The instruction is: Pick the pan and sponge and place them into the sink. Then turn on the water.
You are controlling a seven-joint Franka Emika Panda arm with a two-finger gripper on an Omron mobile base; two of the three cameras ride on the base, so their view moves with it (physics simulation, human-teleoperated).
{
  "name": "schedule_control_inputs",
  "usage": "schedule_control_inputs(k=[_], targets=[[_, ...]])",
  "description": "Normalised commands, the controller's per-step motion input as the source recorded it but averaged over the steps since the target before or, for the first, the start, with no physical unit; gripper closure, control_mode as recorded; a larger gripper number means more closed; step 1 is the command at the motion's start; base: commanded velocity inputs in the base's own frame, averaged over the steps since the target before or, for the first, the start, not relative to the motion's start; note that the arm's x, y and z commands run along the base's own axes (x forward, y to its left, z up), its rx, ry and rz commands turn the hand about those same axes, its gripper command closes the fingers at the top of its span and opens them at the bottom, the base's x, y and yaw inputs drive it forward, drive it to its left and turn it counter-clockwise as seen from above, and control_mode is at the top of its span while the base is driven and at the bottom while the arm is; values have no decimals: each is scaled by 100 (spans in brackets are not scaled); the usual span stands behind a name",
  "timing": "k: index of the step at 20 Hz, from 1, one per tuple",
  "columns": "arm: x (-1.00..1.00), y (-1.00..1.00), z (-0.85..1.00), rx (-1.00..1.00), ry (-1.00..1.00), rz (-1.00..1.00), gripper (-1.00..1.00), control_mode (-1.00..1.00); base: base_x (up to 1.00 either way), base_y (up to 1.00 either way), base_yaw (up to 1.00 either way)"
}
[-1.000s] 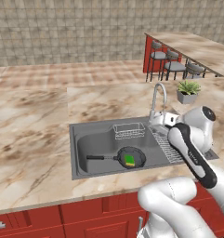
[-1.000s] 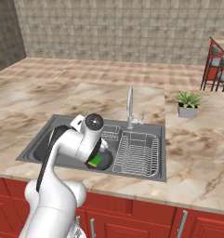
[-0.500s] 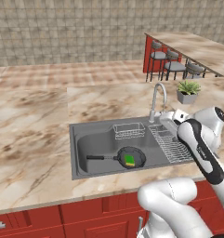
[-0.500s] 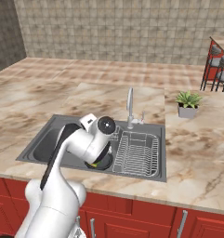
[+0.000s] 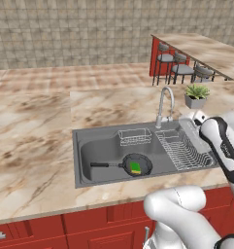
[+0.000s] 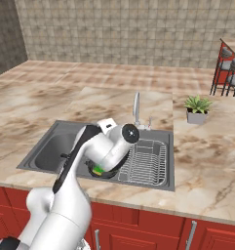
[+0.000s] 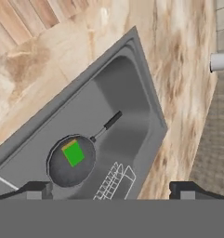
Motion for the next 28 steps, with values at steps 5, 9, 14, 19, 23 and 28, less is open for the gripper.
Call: schedule_control_inputs(k=[5,9,14,19,23,28], targets=[[-2,-31,7,9,8,2,-100,-100,0,0,0],[-1,-25,13,21,9,-3,-100,-100,0,0,0],[-1,-24,10,22,9,-3,-100,-100,0,0,0],[-13,-4,1,21,9,-11,-100,-100,0,0,0],[-17,0,0,21,6,-13,-100,-100,0,0,0],[-16,0,0,21,4,-14,-100,-100,0,0,0]])
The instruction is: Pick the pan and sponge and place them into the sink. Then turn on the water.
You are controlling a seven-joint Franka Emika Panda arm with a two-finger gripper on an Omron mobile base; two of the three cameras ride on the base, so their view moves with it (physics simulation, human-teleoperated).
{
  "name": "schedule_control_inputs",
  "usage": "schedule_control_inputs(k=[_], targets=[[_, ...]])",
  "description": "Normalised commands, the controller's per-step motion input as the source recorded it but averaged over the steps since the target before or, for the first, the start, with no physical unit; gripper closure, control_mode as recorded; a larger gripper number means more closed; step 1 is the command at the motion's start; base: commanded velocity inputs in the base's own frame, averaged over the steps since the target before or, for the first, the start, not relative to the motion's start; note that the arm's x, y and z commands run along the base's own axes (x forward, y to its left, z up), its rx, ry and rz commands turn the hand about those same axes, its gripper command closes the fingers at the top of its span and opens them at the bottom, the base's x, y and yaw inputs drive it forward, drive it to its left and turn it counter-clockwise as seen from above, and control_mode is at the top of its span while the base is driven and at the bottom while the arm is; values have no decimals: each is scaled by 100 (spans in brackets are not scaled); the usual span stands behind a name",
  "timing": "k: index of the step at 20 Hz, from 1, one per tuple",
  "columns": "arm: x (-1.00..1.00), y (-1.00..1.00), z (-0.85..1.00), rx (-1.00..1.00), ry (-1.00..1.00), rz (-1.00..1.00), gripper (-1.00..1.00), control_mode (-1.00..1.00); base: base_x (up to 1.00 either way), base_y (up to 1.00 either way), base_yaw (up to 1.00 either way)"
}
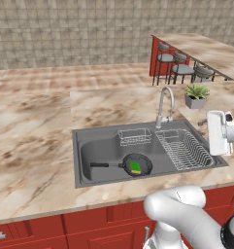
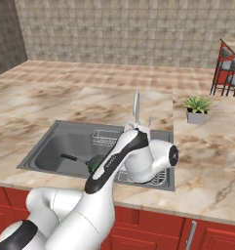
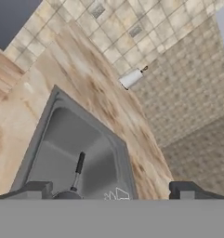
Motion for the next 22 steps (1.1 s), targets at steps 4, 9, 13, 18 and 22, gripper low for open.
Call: schedule_control_inputs(k=[4,9,13,18,22], targets=[[-15,0,-1,19,1,-15,-100,-100,0,0,0],[-8,0,-3,20,3,-13,-100,-100,0,0,0],[-4,0,0,19,7,-11,-100,-100,0,0,0],[2,0,0,18,9,-8,-100,-100,0,0,0],[14,-4,4,17,13,-4,-100,-100,0,0,0]])
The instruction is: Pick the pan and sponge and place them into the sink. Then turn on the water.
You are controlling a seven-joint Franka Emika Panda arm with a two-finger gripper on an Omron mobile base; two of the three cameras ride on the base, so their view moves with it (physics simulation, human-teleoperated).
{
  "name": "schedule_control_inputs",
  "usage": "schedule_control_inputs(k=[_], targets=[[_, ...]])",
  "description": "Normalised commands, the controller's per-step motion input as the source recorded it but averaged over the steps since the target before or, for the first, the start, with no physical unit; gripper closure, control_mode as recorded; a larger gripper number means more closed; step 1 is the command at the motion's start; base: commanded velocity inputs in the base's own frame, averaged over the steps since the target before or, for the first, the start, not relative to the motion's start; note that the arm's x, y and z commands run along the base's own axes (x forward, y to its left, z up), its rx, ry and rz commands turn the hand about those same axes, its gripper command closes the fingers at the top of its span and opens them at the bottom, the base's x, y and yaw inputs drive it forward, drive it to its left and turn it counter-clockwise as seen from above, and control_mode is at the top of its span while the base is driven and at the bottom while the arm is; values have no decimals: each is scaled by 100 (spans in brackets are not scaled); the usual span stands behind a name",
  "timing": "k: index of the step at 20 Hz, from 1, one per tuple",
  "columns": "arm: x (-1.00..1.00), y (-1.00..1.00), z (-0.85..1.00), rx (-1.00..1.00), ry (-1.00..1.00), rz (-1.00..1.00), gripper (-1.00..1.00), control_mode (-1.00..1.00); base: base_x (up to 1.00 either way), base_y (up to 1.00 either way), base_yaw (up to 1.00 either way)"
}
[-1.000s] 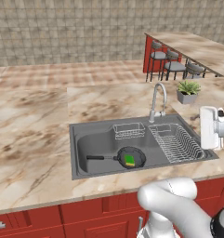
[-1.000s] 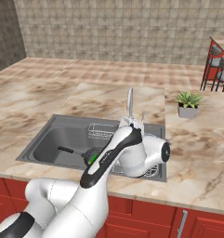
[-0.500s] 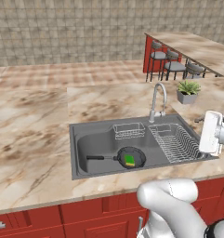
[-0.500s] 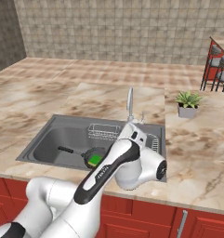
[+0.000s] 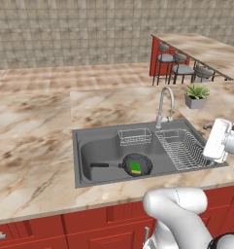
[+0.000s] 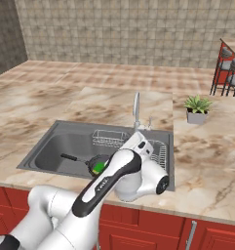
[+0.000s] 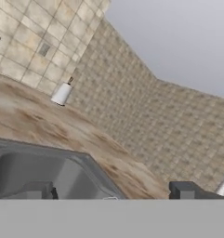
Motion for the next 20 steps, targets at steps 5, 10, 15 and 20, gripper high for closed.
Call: schedule_control_inputs(k=[5,10,15,20], targets=[[26,-8,1,14,18,0,-100,-100,0,0,0],[36,-14,0,7,16,3,-100,-100,0,0,0],[42,-19,0,7,9,4,-100,-100,0,0,0],[41,-27,-1,8,9,1,-100,-100,0,0,0]])
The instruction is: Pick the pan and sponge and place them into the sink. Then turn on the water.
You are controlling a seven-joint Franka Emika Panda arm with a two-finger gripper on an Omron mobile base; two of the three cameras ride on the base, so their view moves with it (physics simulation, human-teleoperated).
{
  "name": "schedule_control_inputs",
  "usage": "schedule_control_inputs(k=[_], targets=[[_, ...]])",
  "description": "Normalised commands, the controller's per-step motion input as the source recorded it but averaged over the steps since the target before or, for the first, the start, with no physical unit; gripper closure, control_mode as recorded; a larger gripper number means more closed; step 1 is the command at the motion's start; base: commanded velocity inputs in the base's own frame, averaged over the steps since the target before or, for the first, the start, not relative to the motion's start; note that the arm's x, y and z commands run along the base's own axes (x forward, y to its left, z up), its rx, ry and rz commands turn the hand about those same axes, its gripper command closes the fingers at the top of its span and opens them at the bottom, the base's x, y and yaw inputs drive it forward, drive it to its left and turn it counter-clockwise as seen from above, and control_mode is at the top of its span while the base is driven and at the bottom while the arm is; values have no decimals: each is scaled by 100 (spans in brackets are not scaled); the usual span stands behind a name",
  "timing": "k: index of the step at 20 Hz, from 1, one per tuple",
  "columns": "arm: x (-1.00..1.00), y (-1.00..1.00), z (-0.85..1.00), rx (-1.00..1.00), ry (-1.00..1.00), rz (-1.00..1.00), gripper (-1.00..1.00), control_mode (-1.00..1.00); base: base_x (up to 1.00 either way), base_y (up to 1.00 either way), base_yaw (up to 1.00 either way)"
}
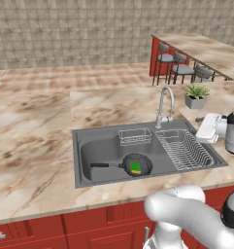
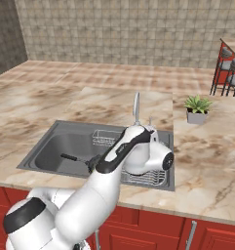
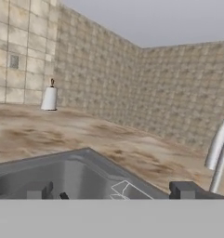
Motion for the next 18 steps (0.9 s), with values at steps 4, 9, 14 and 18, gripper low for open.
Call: schedule_control_inputs(k=[4,9,14,18], targets=[[37,-28,-4,10,13,0,-100,-100,0,0,0],[39,-14,-3,9,12,0,-100,-100,0,0,0],[40,-8,-8,8,8,0,-100,-100,0,0,0],[27,-8,-14,9,3,1,-100,-100,0,0,0]])
